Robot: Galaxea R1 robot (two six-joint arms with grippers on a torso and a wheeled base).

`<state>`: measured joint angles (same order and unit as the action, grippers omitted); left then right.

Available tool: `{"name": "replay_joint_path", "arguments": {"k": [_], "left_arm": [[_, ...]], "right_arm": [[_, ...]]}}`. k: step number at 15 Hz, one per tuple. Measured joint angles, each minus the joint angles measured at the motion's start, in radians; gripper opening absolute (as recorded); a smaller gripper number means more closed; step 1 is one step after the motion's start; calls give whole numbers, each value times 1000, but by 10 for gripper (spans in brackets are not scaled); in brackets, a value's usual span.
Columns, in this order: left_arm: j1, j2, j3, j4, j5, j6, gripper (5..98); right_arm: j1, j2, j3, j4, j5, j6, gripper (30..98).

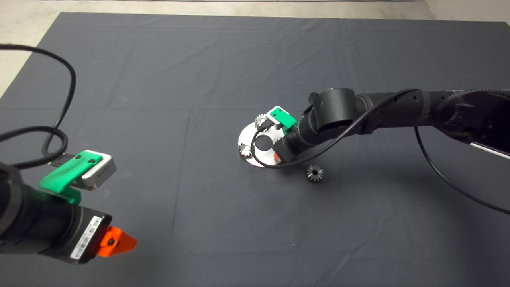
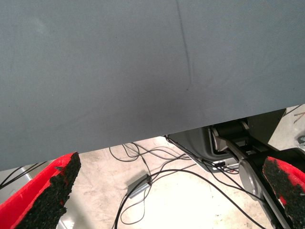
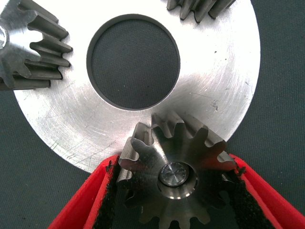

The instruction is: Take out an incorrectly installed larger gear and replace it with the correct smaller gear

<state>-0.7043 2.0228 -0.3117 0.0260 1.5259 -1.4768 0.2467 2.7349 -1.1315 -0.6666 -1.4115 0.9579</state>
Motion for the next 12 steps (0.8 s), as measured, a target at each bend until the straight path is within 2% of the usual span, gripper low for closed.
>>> {"name": "replay_joint_path", "arguments": {"k": [3, 12], "left_arm": [[0, 0, 0, 0, 0, 0, 982], [0, 7, 0, 0, 0, 0, 982]], "right_arm": [[0, 0, 0, 0, 0, 0, 522], [0, -1, 0, -8, 0, 2, 504]]}}
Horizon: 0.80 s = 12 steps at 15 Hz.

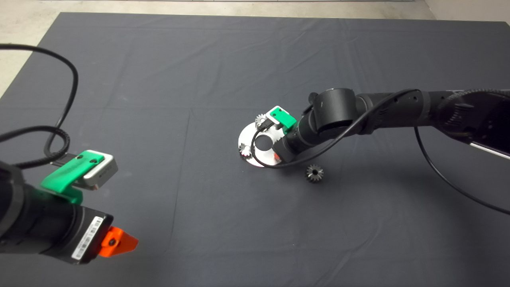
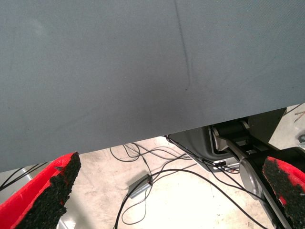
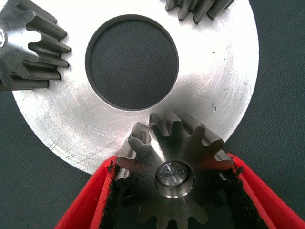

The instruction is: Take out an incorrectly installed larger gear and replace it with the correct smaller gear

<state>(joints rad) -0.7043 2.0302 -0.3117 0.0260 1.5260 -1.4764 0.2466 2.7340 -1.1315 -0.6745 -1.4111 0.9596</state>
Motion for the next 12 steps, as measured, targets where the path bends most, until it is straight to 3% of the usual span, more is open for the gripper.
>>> {"name": "replay_joint_path", "arguments": {"k": [5, 12], "left_arm": [[0, 0, 0, 0, 0, 0, 982], [0, 19, 0, 0, 0, 0, 982]], "right_arm": [[9, 6, 0, 2, -8, 18, 504], [112, 8, 0, 29, -8, 34, 503]]}}
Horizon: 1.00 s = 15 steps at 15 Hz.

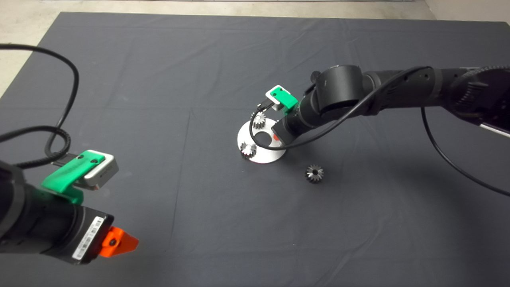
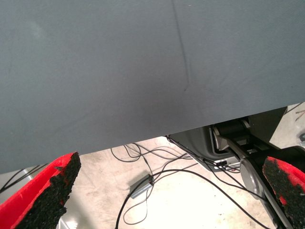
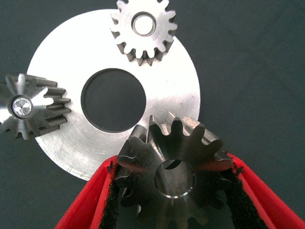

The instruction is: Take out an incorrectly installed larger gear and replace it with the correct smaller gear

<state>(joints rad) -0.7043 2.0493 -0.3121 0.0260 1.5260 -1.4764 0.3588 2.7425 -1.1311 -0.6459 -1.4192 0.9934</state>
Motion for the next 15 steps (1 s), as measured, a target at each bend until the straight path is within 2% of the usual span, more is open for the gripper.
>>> {"name": "replay_joint_path", "arguments": {"k": [3, 6, 8, 9, 11, 13, 15], "left_arm": [[0, 6, 0, 0, -2, 0, 982], [0, 3, 0, 0, 0, 0, 982], [0, 3, 0, 0, 0, 0, 982], [0, 0, 0, 0, -2, 0, 982], [0, -25, 0, -9, -3, 2, 982], [0, -82, 0, -59, -1, 23, 982], [0, -136, 0, -82, -1, 39, 982]], "right_arm": [[43, -45, 7, 44, 16, 15, 504], [32, -191, 13, 47, 15, 18, 504], [12, -281, 24, 44, -20, 15, 503], [-6, -298, 29, 41, -23, 2, 503], [-47, -297, 46, 40, -3, -10, 503], [-62, -294, 55, 40, 28, -13, 503], [-59, -308, 55, 37, 28, -13, 503]]}}
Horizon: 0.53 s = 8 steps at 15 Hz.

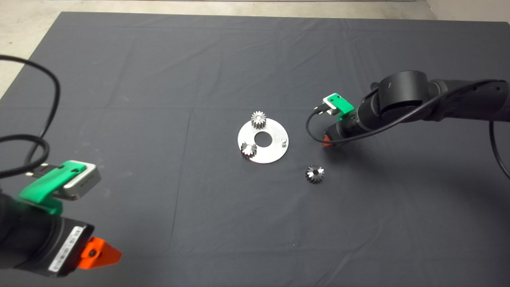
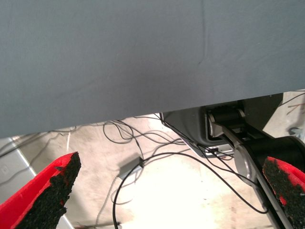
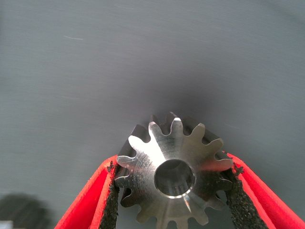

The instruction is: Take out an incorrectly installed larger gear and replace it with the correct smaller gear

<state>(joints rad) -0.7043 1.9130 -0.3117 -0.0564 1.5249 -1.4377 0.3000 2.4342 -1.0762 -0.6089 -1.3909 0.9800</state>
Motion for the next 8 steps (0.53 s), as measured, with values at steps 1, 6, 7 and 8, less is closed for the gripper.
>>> {"name": "replay_joint_path", "arguments": {"k": [1, 6, 7, 8], "left_arm": [[0, -20, 0, -3, -1, 3, 982], [0, -56, 6, -7, -5, 7, 982], [0, -49, 6, -7, -10, 8, 982], [0, -49, 6, -7, -17, 11, 982]], "right_arm": [[0, -33, 0, 0, -14, 0, 505], [12, -113, 80, -2, 2, 0, 531], [13, -121, 116, -2, 11, 0, 549], [13, -132, 138, -1, 16, 0, 579]]}}
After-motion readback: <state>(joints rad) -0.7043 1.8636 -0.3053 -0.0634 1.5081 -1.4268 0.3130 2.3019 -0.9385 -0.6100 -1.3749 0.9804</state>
